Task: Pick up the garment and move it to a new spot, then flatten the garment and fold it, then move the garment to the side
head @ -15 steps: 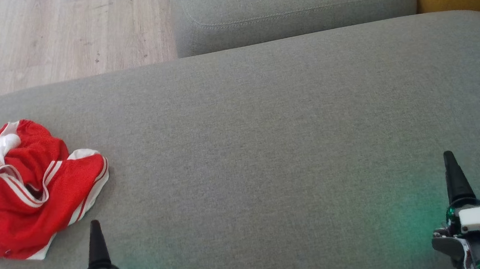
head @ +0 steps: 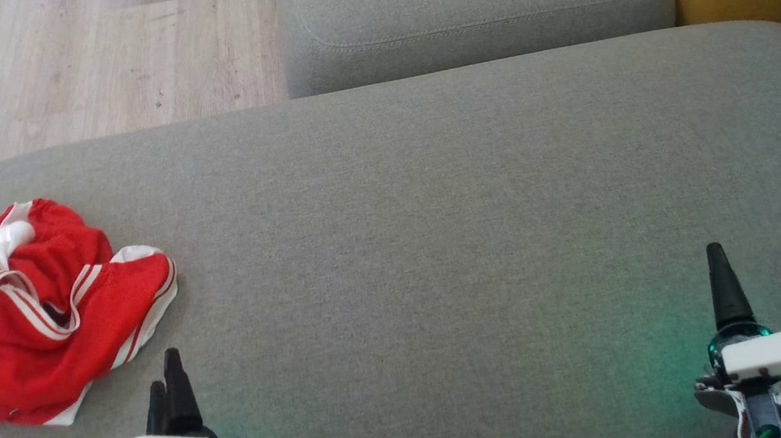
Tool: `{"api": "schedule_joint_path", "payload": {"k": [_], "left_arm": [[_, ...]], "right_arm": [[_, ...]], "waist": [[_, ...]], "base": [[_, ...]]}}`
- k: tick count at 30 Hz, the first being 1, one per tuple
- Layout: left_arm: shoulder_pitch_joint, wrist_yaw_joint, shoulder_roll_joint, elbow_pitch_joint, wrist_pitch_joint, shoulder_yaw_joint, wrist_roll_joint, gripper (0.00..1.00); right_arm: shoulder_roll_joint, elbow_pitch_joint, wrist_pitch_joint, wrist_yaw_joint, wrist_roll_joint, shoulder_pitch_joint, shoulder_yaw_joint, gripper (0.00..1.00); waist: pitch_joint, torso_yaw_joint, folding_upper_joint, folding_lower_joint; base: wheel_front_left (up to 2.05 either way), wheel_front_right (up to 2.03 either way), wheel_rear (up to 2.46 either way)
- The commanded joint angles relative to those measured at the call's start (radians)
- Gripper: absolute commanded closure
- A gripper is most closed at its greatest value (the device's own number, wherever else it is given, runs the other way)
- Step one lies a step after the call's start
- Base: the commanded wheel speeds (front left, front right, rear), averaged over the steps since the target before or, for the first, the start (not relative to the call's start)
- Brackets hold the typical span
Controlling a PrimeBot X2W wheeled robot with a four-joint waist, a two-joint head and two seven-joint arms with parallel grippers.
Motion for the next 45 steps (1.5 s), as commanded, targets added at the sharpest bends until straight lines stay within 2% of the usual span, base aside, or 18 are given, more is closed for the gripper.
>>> {"api": "schedule_joint_path", "payload": {"k": [1,45], "left_arm": [[-0.04,0.006,0.021,-0.037,-0.014,0.0,0.04,0.0],[-0.038,0.118,0.054,-0.049,-0.142,-0.1,0.536,0.0]], "right_arm": [[-0.005,-0.043,-0.014,0.0,-0.04,-0.044,0.016,0.0],[-0.008,-0.085,-0.106,-0.001,-0.586,-0.043,0.064,0.0]], "waist": [[0.0,-0.001,0.0,0.0],[-0.002,0.004,0.0,0.0]], "base": [[0.0,0.0,0.0],[0.0,0.0,0.0]]}}
